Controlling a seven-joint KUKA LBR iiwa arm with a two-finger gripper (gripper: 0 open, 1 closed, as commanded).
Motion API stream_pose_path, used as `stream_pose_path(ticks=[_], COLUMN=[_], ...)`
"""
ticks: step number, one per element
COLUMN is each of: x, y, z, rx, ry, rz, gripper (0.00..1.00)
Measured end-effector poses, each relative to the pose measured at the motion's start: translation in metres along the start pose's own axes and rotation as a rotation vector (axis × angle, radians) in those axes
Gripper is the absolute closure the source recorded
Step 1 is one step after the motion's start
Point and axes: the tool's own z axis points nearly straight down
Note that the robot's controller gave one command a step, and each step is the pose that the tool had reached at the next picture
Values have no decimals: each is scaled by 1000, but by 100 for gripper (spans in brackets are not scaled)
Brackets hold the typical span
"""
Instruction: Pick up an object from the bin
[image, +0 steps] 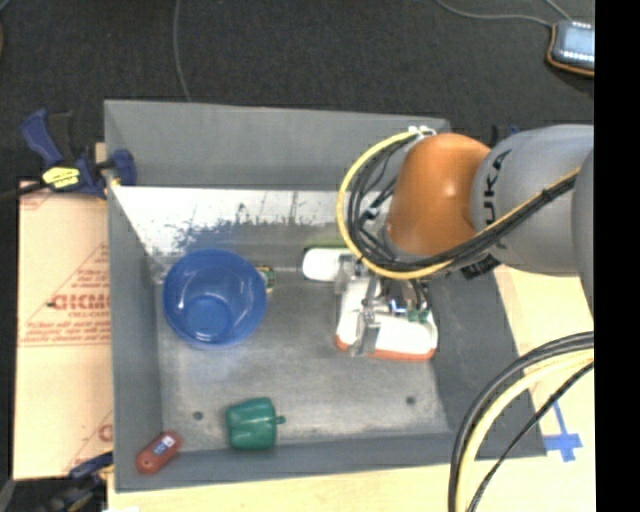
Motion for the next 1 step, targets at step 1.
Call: stream_pose_path(ticks=[1], x=[0], y=[0], z=[0], rx=[0], ry=[0], rz=[0], gripper=[0])
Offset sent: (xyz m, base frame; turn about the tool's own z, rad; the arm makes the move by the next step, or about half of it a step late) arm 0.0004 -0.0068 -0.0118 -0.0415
